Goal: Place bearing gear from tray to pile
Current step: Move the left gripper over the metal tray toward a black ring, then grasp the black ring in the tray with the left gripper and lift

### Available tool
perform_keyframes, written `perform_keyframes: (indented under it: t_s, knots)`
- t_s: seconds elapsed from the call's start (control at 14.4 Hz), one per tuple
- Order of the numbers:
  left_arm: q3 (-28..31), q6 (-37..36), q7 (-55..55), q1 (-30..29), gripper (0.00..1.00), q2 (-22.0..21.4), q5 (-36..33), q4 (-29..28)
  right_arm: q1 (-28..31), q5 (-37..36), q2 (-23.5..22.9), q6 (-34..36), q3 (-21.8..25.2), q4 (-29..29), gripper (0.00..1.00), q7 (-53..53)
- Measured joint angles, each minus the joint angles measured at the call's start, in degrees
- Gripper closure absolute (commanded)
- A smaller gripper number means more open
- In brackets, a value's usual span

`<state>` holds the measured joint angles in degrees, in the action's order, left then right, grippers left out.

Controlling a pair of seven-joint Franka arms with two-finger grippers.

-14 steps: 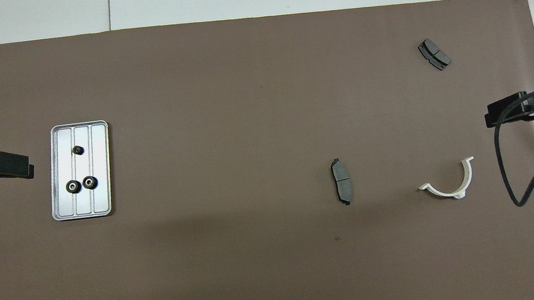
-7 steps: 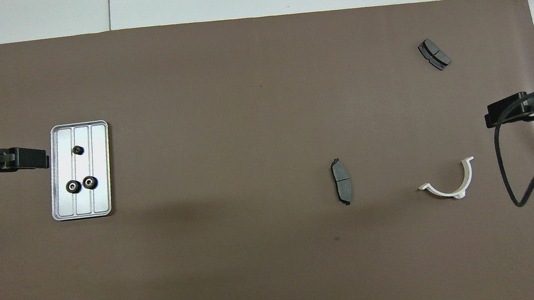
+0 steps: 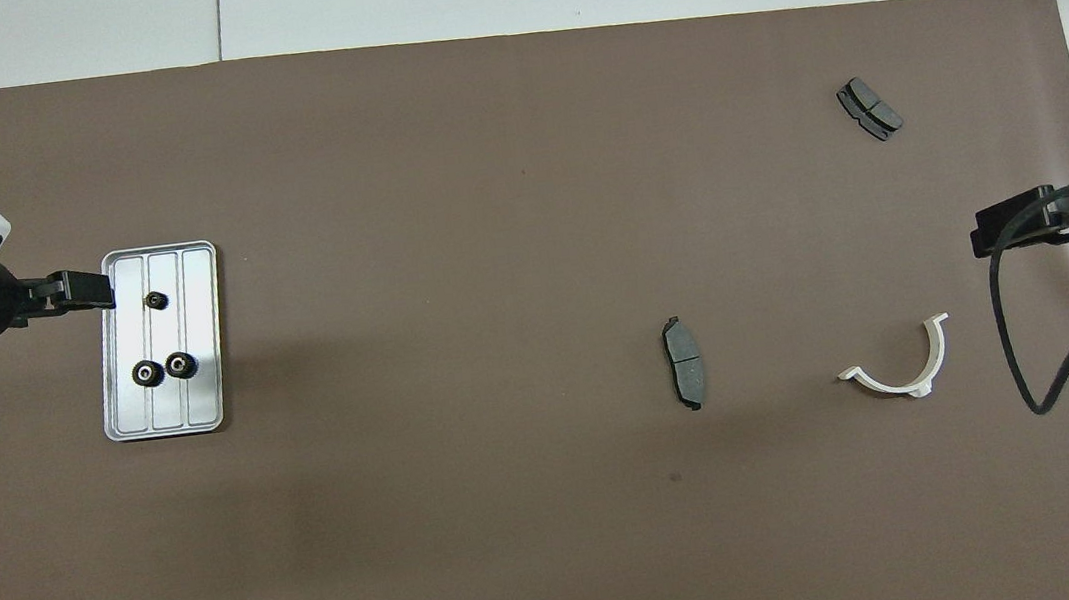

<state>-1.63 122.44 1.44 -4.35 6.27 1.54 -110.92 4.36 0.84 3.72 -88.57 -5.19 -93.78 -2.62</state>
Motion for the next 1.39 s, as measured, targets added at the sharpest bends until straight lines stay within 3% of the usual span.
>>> perform_keyframes:
  t_s: [0.35,0.62,0.69,0.76,0.9,1.25,1.39]
  knots:
    - [-0.28,8.16,-2.82,-0.29,0.00,8.06,0.00,-0.63,-0.01,0.00,0.14,0.00,-0.01,-0.01,0.00,0.00]
    - [-0.62,14.20,-4.02,-0.11,0.00,12.13,0.00,-1.47,0.07,0.00,0.19,0.00,0.00,-0.01,0.00,0.00]
    - [-0.61,14.77,-4.04,-0.11,0.07,12.58,0.00,-1.66,0.04,0.00,0.19,0.00,0.00,-0.01,0.00,0.00]
    - [-0.61,14.95,-4.11,-0.10,0.23,12.68,0.00,-2.13,0.02,0.00,0.19,0.00,-0.01,-0.01,0.00,0.00]
    - [-0.62,15.36,-4.23,-0.04,0.43,12.68,0.00,-3.32,0.02,0.00,0.19,0.00,-0.01,-0.03,0.00,0.00]
    - [-0.69,16.23,-4.28,0.43,0.44,12.68,-0.40,-3.66,0.03,0.00,0.19,0.00,-0.01,-0.05,0.00,0.00]
    - [-0.74,16.50,-4.28,0.56,0.51,12.68,-0.44,-3.66,0.08,0.00,0.19,0.00,0.00,-0.06,0.00,0.00]
